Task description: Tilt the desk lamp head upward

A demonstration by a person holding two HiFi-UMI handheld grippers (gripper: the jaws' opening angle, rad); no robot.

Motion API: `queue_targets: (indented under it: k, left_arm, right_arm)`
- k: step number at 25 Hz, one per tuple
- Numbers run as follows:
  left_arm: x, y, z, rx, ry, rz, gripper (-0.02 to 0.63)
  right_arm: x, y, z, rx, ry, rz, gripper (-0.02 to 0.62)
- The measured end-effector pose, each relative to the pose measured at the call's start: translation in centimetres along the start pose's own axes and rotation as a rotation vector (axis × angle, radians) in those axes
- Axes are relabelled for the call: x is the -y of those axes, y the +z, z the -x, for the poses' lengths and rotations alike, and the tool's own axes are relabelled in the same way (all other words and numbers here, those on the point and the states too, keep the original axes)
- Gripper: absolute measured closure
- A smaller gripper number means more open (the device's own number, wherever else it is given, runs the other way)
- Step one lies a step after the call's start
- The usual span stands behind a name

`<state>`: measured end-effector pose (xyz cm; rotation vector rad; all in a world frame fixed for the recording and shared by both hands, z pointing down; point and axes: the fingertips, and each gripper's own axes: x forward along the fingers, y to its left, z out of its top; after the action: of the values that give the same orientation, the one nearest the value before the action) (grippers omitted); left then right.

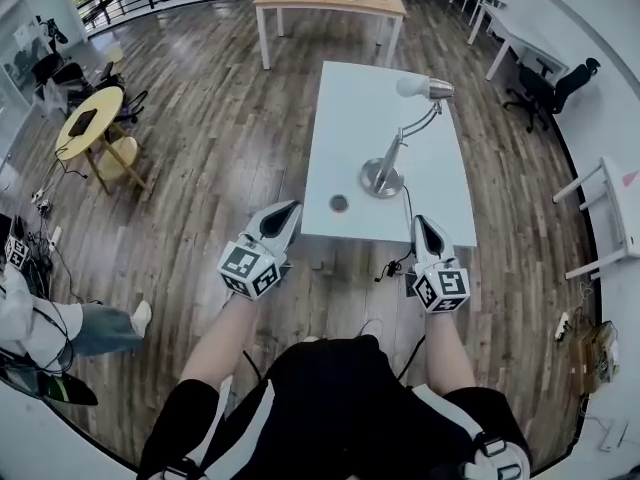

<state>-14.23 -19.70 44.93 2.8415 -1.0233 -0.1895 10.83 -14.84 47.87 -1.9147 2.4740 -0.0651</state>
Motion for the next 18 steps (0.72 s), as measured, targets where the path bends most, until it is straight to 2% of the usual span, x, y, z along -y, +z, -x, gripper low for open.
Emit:
queue_targets:
  k: [9,18]
  left_arm:
    - [3.7,-0.1,0.7,0.061,0.033,0.024,0.606]
    - [7.4,0.1,-1.1,0.073,0.015,-0.013,0.606]
  right_arm:
    - [0.8,2.7,4.0,0.057,0.01,-0.007,0.592]
    - [1.5,4.3,5.7,0.099,0.059,-0.022,0.592]
